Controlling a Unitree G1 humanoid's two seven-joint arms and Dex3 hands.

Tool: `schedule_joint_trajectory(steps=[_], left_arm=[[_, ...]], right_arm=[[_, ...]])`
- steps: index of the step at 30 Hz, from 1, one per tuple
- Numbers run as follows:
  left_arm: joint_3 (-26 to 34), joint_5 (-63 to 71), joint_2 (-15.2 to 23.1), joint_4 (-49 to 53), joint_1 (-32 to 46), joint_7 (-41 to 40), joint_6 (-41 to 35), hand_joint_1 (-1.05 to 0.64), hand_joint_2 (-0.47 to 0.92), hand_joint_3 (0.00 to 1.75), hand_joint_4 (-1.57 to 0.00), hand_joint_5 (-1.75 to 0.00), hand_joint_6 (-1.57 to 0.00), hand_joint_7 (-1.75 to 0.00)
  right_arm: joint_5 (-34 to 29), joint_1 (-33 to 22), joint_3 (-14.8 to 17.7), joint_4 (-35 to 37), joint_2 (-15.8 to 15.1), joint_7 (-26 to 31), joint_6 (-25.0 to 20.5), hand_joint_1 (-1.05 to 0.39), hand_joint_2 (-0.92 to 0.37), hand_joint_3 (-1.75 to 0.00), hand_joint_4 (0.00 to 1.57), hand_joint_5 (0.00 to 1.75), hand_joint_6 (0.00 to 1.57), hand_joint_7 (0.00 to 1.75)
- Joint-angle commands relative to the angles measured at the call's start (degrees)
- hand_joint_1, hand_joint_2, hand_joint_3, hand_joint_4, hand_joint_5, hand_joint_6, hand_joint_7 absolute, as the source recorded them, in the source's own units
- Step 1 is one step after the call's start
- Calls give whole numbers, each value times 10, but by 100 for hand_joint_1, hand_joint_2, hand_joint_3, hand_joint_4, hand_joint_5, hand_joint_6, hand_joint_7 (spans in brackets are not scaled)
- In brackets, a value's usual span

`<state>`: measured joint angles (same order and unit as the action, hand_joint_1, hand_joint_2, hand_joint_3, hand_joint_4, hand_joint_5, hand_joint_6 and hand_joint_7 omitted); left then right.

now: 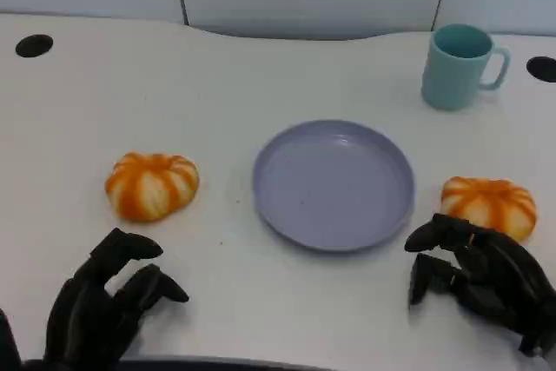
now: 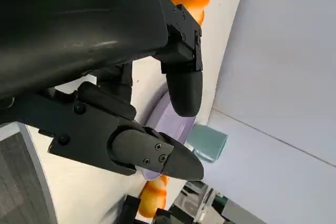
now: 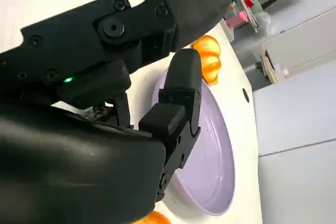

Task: Grasp the bread from the table and place it into the plate.

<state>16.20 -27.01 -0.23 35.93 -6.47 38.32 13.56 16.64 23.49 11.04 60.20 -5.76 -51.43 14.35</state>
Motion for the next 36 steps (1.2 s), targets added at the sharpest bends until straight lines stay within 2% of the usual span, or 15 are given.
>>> schedule_joint_trajectory(steps=[1, 10, 14, 17, 18, 21, 22, 24, 27, 29, 33, 35, 36], left_arm=[[4, -1, 10, 4, -7, 5, 4, -68, 91, 0, -48, -175, -33, -156], [1, 7, 13, -10, -2, 2, 13, -70, 92, 1, -48, -175, -32, -157], [-9, 35, 21, -18, -2, 3, 59, -71, 92, 8, -43, -175, -30, -153], [-18, 60, 30, -23, -1, 1, 98, -70, 92, 11, -41, -167, -31, -136], [-22, 68, 34, -26, -1, -2, 109, -68, 92, 11, -40, -159, -34, -120], [-34, 98, 52, -34, -4, -5, 148, -67, 92, 13, -37, -151, -37, -98], [-37, 109, 57, -37, -7, -10, 163, -68, 92, 15, -36, -145, -41, -82], [-44, 146, 72, -44, -12, -35, 196, -70, 92, 20, -36, -137, -46, -64], [-58, 201, 97, -71, -20, -76, 201, -68, 92, 21, -34, -130, -49, -47], [-67, 236, 113, -82, -25, -101, 206, -68, 92, 20, -32, -128, -50, -42], [-93, 350, 162, -103, -47, -174, 227, -73, 92, 18, -18, -118, -46, -29], [-102, 372, 172, -99, -52, -194, 238, -74, 92, 18, -15, -113, -45, -24], [-113, 417, 191, -106, -60, -216, 231, -74, 92, 18, -14, -112, -45, -23]], right_arm=[[-5, -19, -1, 11, 0, 4, -18, -55, -92, -8, 55, 161, 76, 95], [-4, -20, 1, 15, 3, 0, -12, -53, -92, -7, 57, 160, 77, 93], [-8, -23, -3, 9, 5, 6, -5, -53, -92, -9, 57, 161, 78, 92], [-8, -23, -5, 8, 5, 6, -3, -53, -92, -11, 54, 167, 76, 96], [-8, -23, -5, 8, 5, 6, -3, -52, -92, -11, 54, 165, 75, 96], [-12, -23, -7, 8, 4, 9, 0, -53, -92, -11, 55, 162, 75, 96], [-12, -22, -7, 9, 4, 8, -2, -52, -92, -11, 55, 162, 75, 96], [-7, -21, -3, 11, 5, 3, -10, -52, -92, -10, 56, 164, 75, 96], [-8, -22, -4, 6, 4, 5, -15, -53, -92, -9, 56, 165, 76, 96], [-11, -24, -6, 3, 4, 9, -14, -54, -92, -8, 56, 165, 76, 96], [-18, -26, -11, -3, 3, 20, -9, -55, -92, -9, 55, 163, 76, 97], [-18, -27, -11, -3, 3, 20, -9, -55, -92, -8, 55, 161, 76, 97], [-17, -27, -11, -5, 3, 20, -12, -55, -92, -8, 55, 160, 76, 97]])
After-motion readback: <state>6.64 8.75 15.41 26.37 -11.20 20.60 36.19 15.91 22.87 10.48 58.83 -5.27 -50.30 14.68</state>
